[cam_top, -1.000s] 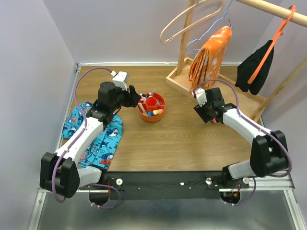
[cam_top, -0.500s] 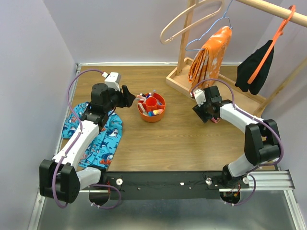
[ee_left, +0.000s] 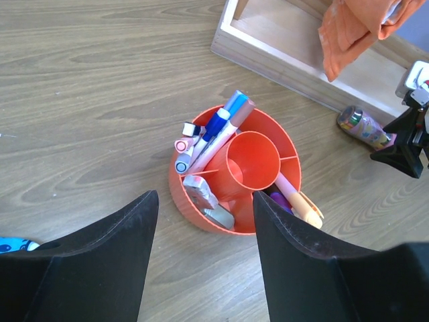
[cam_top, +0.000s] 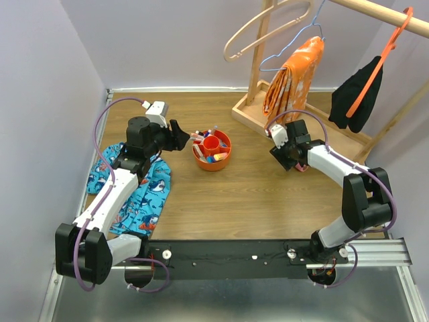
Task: Sort the stationery into containers
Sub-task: Move the stationery to the center of the board.
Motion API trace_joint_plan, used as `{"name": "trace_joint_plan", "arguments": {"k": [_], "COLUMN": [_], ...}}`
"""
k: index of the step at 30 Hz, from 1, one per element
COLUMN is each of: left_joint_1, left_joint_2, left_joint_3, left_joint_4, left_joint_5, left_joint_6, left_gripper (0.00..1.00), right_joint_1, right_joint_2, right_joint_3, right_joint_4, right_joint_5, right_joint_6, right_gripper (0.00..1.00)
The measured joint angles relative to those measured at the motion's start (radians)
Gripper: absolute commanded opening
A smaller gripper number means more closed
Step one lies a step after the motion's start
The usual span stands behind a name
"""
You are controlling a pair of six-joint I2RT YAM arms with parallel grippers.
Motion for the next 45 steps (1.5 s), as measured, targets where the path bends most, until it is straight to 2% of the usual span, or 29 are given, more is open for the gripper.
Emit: {"name": "trace_joint_plan", "arguments": {"k": [12, 16, 21, 25, 35, 36, 40, 45], "left_joint_1": [0.000, 0.000, 0.000, 0.000, 0.000, 0.000, 0.000, 0.001], "left_joint_2": [0.005, 0.007, 0.010, 0.010, -0.007, -0.011, -0.035, -0.051], "left_joint_3": [0.000, 0.000, -0.001, -0.002, -0.002, -0.002, -0.002, 0.011], "left_joint_4": [0.000, 0.000, 0.000, -0.001, -0.112, -0.120, -0.160, -0.216], "left_joint_5": [0.008, 0.009, 0.011, 0.025, 0.096, 0.098, 0.103, 0.101], "left_joint_6": [-0.006, -0.008, -0.009, 0.001, 0.118, 0.124, 0.151, 0.207], "left_gripper": [0.67, 0.67, 0.68, 0.70, 0.71, 0.71, 0.71, 0.71], "right_joint_1": [-0.037, -0.049, -0.049, -0.049, -0.046, -0.046, -0.045, -0.027], "right_joint_2": [0.042, 0.062, 0.040, 0.023, -0.002, -0.001, 0.000, 0.013], "right_joint_3": [-0.014, -0.013, -0.012, 0.006, 0.045, 0.047, 0.103, 0.264], "right_joint_4": [0.052, 0.009, -0.084, -0.171, -0.270, -0.274, -0.340, -0.480], "right_joint_5": [0.045, 0.022, -0.078, -0.173, -0.583, -0.621, -0.729, -0.705], "right_joint_6": [-0.058, -0.067, -0.061, -0.008, 0.265, 0.287, 0.278, 0.003], "right_gripper": [0.63, 0.60, 0.57, 0.61, 0.68, 0.67, 0.53, 0.35]}}
